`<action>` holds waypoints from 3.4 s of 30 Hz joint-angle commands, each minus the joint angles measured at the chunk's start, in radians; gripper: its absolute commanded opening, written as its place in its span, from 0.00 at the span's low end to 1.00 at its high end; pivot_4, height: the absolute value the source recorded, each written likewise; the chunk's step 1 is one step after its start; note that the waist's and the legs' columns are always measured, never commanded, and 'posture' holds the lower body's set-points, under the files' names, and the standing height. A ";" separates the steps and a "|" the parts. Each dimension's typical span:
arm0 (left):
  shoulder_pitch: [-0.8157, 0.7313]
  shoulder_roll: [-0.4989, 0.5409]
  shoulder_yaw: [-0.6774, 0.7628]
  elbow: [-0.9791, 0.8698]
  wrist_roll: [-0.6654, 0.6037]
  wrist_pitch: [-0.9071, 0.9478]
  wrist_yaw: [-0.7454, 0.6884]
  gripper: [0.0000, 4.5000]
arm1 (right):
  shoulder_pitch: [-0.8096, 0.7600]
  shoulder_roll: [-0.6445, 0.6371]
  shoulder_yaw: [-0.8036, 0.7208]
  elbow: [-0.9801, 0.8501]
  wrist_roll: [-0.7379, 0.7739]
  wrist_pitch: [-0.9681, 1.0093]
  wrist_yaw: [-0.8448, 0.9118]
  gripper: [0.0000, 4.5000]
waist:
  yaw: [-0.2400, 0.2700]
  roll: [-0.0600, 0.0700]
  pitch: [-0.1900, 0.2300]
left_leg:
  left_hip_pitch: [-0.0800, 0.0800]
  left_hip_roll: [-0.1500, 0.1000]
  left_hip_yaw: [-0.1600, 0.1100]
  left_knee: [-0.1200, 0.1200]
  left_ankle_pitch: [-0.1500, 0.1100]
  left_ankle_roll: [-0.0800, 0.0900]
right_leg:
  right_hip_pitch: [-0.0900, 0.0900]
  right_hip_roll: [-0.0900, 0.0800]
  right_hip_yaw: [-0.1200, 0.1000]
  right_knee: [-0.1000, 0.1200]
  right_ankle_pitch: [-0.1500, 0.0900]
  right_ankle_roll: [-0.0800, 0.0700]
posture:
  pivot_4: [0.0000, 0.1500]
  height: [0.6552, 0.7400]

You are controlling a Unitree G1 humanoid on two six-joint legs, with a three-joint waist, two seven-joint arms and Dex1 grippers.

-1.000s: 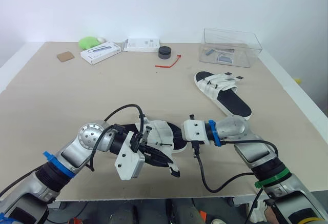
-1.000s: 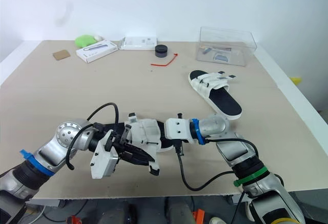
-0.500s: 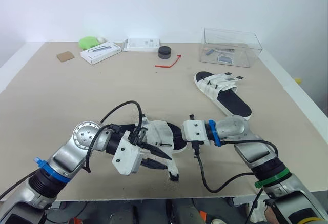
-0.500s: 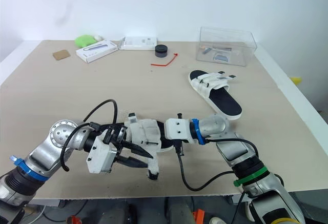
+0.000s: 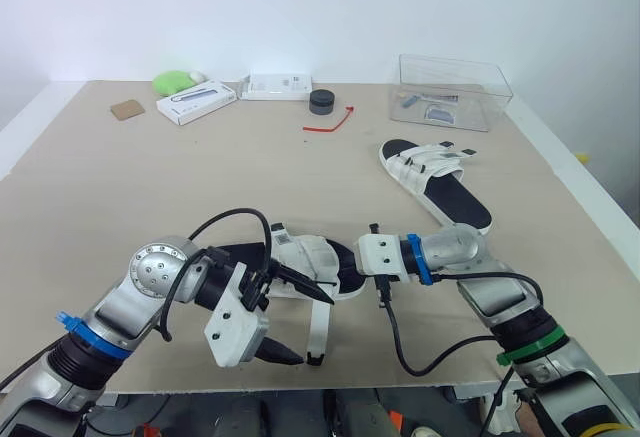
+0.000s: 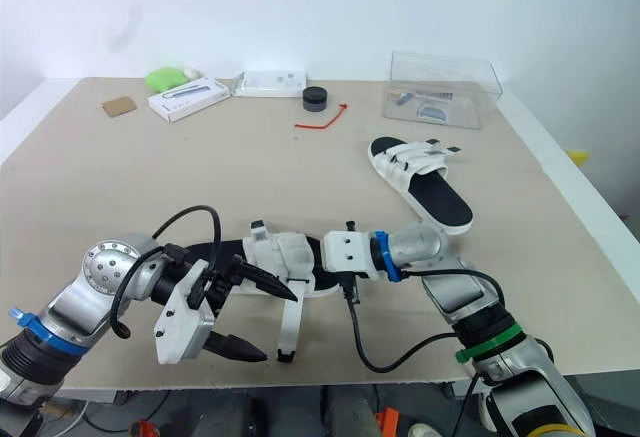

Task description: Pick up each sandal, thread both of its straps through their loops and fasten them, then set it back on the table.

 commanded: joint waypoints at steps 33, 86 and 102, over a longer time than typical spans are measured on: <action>-0.227 -0.106 -0.181 0.306 0.286 -0.460 0.176 0.12 | 0.051 -0.033 0.025 0.041 -0.065 0.040 -0.004 0.00 | 0.000 0.000 -0.001 | 0.000 0.000 0.001 -0.002 0.000 0.000 | 0.001 0.000 -0.002 -0.003 0.002 -0.001 | 1.00 1.00; -0.301 -0.225 0.126 0.415 -0.173 1.033 0.339 0.03 | 0.036 -0.032 0.028 0.058 -0.068 0.034 -0.007 0.00 | 0.000 0.000 0.000 | 0.000 -0.001 -0.002 -0.002 0.001 -0.001 | 0.002 0.004 -0.001 -0.003 0.003 0.001 | 1.00 1.00; -0.309 -0.181 0.171 0.447 -0.191 1.217 0.248 0.38 | 0.024 -0.027 0.038 0.075 -0.075 0.022 -0.002 0.00 | -0.001 -0.001 0.000 | 0.000 -0.001 -0.003 -0.002 0.001 0.000 | 0.002 0.004 -0.001 -0.003 0.003 0.001 | 1.00 1.00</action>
